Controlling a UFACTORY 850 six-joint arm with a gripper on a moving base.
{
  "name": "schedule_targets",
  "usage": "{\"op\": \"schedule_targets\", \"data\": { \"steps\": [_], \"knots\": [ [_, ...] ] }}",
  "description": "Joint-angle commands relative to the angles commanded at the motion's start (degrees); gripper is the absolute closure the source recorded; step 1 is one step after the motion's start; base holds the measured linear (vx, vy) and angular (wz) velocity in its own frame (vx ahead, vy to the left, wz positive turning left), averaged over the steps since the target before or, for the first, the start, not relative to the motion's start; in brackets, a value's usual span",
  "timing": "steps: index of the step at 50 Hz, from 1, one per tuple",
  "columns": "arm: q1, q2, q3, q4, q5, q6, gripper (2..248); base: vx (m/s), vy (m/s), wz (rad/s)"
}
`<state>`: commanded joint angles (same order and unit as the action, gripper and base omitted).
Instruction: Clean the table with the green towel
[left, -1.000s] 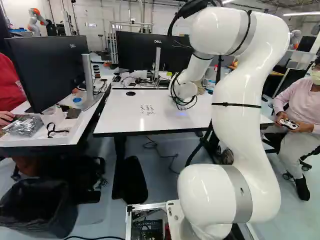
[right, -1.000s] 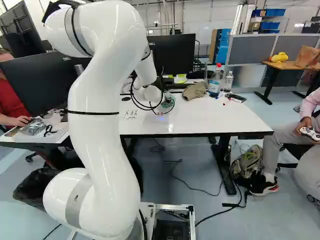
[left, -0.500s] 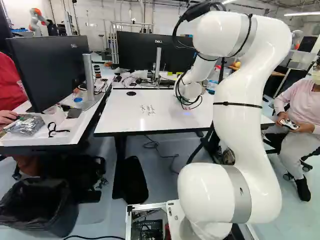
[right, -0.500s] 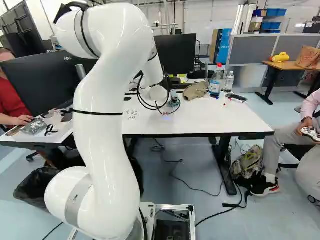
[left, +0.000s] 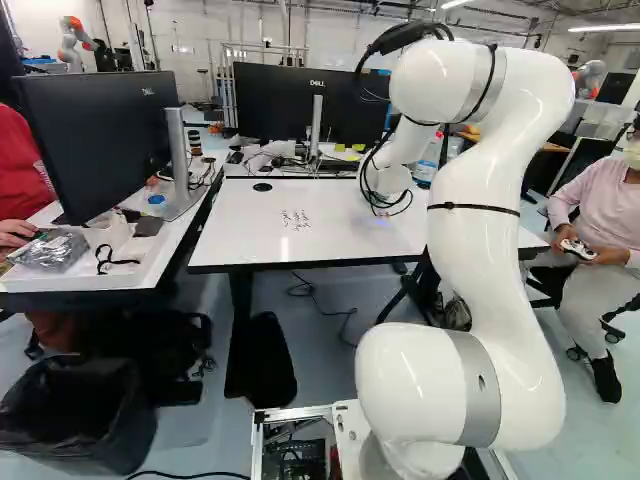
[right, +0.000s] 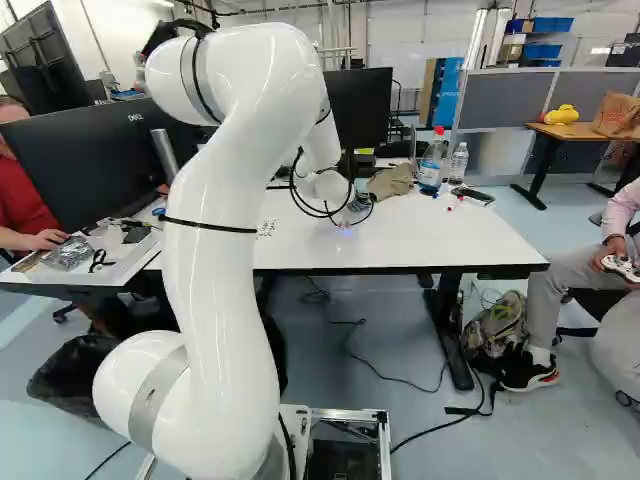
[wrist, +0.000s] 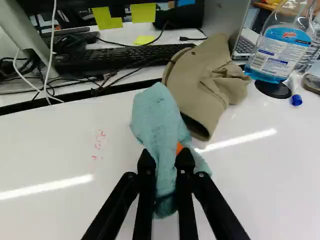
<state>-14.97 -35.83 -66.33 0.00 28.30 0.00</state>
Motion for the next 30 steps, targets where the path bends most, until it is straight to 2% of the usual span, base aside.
{"op": "schedule_targets", "data": {
  "steps": [15, 30],
  "knots": [
    [-0.10, -3.49, -4.85, 0.00, 0.00, 0.00, 202, 0.000, 0.000, 0.000],
    [1.36, -5.86, -8.19, 0.00, 0.00, 0.00, 202, 0.000, 0.000, 0.000]
  ]
}}
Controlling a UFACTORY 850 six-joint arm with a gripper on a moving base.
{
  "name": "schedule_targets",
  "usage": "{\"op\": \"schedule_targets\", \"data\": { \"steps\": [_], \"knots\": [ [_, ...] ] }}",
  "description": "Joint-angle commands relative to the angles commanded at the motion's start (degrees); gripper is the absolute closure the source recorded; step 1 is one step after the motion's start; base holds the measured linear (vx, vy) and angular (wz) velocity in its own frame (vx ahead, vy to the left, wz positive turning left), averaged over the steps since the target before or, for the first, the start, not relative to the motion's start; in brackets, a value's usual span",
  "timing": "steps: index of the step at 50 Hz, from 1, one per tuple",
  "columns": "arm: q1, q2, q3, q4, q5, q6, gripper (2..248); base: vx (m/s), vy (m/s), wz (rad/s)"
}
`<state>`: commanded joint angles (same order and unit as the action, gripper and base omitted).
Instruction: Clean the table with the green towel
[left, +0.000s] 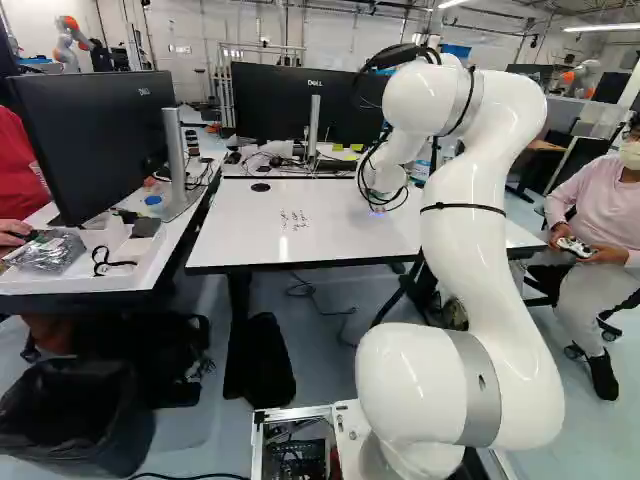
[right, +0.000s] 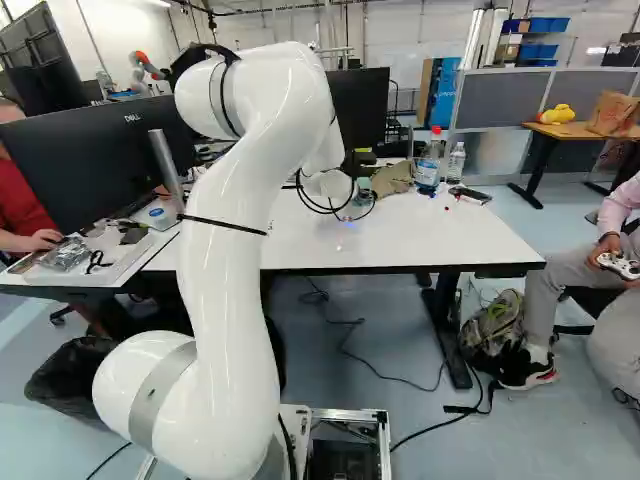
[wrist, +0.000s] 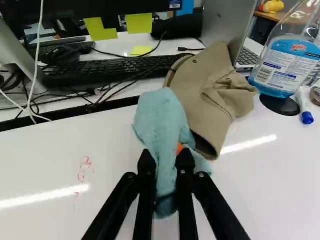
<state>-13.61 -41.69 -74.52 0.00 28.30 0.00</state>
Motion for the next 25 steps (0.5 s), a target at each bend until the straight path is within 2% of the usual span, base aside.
{"op": "schedule_targets", "data": {
  "steps": [25],
  "knots": [
    [3.42, 0.30, 0.42, 0.00, 0.00, 0.00, 202, 0.000, 0.000, 0.000]
  ]
}}
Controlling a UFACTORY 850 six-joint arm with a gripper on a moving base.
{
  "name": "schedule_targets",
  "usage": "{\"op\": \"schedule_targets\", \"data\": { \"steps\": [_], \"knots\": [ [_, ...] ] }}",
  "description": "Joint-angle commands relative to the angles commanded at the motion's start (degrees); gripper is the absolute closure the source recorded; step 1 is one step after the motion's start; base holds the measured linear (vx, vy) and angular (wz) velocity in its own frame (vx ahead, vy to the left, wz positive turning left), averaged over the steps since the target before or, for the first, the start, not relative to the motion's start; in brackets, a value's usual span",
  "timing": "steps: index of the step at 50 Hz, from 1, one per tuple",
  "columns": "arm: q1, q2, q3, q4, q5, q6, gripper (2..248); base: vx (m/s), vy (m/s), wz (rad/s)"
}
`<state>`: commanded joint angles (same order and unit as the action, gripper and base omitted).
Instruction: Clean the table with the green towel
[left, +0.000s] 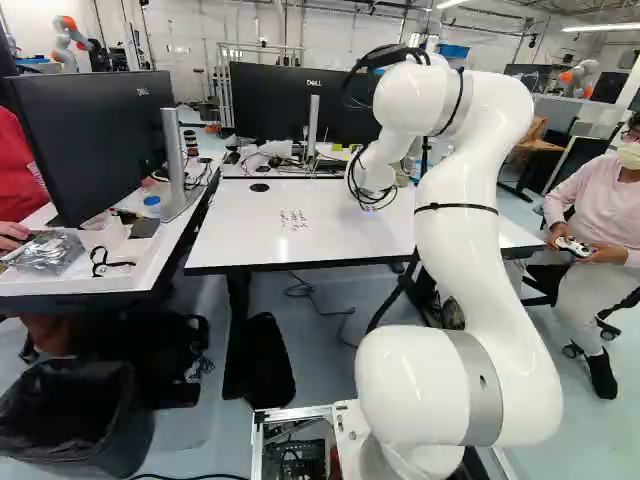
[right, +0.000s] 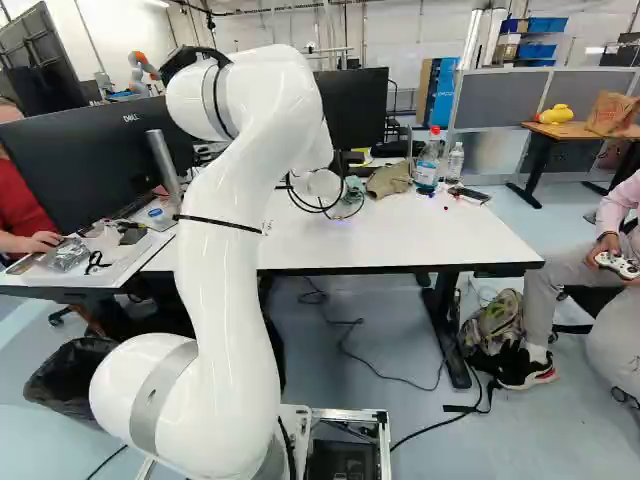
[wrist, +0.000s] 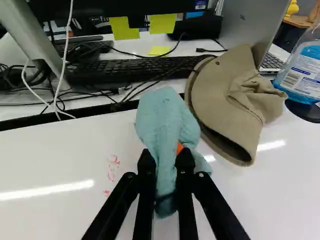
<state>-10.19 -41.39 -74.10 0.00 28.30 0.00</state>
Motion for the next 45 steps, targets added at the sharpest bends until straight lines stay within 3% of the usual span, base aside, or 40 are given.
{"op": "schedule_targets", "data": {
  "steps": [21, 45],
  "knots": [
    [2.84, 1.10, 1.55, 0.00, 0.00, 0.00, 202, 0.000, 0.000, 0.000],
    [4.89, 5.88, 8.21, 0.00, 0.00, 0.00, 202, 0.000, 0.000, 0.000]
  ]
}}
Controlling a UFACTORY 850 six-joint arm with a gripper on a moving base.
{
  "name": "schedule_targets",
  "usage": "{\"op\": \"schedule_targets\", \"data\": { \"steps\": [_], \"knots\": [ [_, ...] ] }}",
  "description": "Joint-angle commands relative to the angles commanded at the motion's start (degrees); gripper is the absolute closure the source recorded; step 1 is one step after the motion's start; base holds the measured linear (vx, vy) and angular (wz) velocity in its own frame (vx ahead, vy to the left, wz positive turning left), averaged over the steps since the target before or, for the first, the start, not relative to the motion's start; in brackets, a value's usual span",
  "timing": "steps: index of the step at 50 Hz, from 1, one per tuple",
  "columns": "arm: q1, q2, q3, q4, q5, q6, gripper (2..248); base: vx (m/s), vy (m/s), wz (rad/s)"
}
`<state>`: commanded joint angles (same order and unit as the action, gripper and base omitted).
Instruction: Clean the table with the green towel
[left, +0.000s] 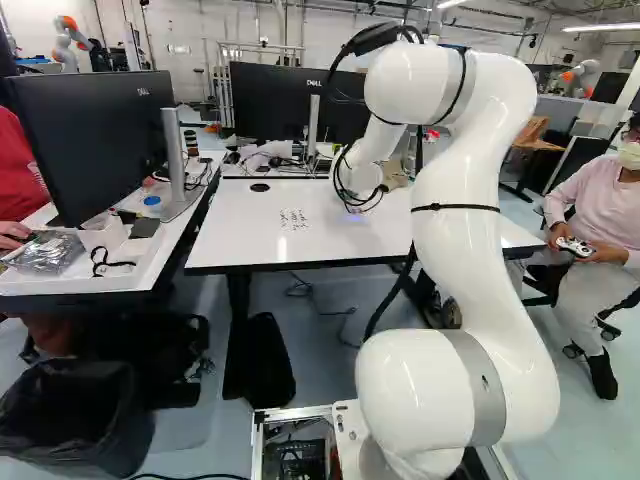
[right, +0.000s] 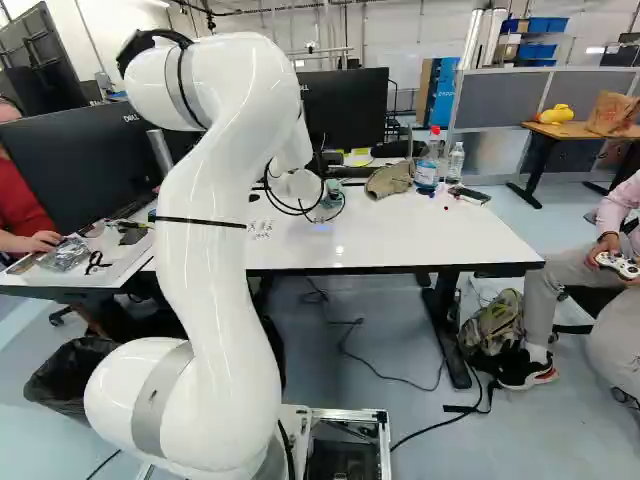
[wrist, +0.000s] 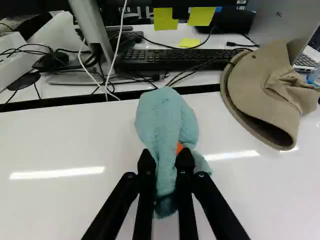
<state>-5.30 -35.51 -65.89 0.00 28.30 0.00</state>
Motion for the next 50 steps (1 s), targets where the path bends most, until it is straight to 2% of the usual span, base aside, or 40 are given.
{"op": "schedule_targets", "data": {
  "steps": [15, 30, 50],
  "knots": [
    [0.07, 3.60, 4.91, 0.00, 0.00, 0.00, 202, 0.000, 0.000, 0.000],
    [-1.65, 5.92, 8.04, 0.00, 0.00, 0.00, 202, 0.000, 0.000, 0.000],
    [-1.87, 7.09, 8.47, 0.00, 0.00, 0.00, 202, 0.000, 0.000, 0.000]
  ]
}}
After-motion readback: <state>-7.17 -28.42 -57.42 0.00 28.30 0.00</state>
